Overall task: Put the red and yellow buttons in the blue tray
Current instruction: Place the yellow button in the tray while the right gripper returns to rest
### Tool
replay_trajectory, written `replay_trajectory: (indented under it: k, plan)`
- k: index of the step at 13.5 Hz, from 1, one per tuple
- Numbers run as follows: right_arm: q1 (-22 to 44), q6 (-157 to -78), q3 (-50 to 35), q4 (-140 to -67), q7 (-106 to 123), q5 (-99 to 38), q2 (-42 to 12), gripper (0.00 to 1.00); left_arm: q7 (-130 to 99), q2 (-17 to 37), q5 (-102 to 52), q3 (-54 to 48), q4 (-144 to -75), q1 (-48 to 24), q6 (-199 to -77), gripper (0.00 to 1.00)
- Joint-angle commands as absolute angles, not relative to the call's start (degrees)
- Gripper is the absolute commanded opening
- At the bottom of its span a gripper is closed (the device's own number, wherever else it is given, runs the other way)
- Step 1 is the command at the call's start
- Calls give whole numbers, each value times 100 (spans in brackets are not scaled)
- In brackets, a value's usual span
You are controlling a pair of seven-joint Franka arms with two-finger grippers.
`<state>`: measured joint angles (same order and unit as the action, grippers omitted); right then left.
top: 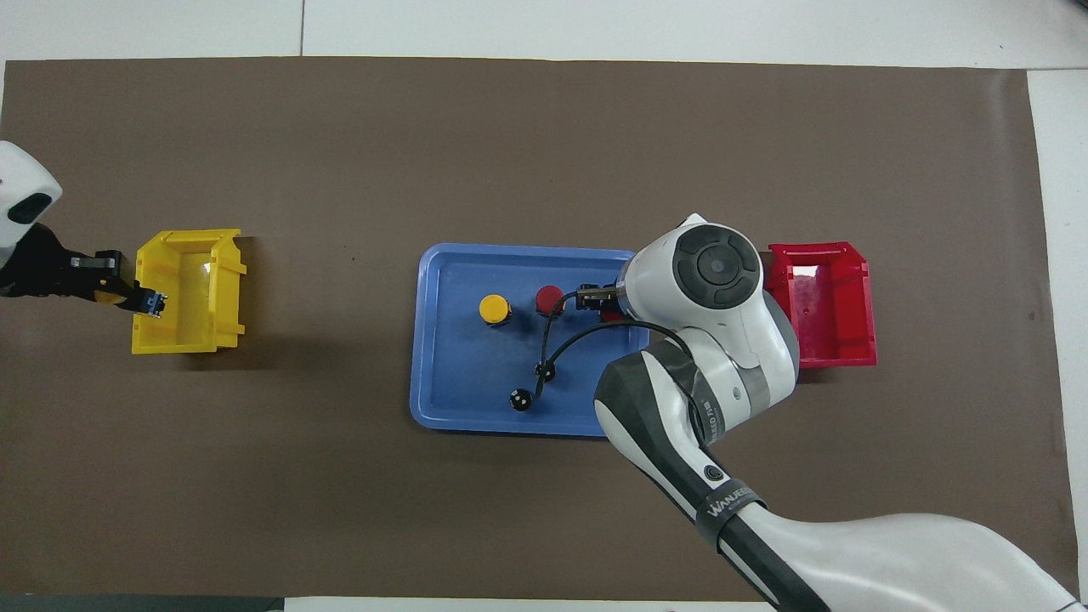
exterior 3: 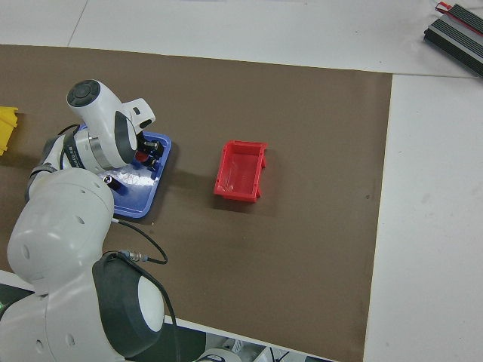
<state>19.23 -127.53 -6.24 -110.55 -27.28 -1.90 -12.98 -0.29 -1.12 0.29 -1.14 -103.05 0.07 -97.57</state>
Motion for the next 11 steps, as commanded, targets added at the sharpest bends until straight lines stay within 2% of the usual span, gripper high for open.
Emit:
replay_trajectory:
  k: [1, 3, 4, 7, 9, 11]
  plan:
    - [1251, -11449, -668, -10147, -2673, 8, -1081, 100, -1093, -113, -18, -105, -10360, -744, -9841, 1]
    - [793, -10568, -659, -9609, -2130, 44, -898, 100, -1991, -272, -52, -149, -10897, -1316, -10659, 1]
    - [-62, -9712, -668, -9476, -1205, 18, -296, 100, -4022, 197, -131, -141, -11081, -2728, -11731, 1]
    - [-377, -8959, -642, -9204, -783, 53, 9, 100, -4578, 693, -132, -149, -11127, -3277, -12365, 1]
    - [-501, -8588, -580, -8817, -292, 0, 18, 100, -4597, 729, -141, -149, -11215, -3322, -12576, 1]
    - [-483, -8508, -580, -8850, -264, -26, 26, 100, -4544, 729, -141, -149, -11276, -3279, -12629, 1]
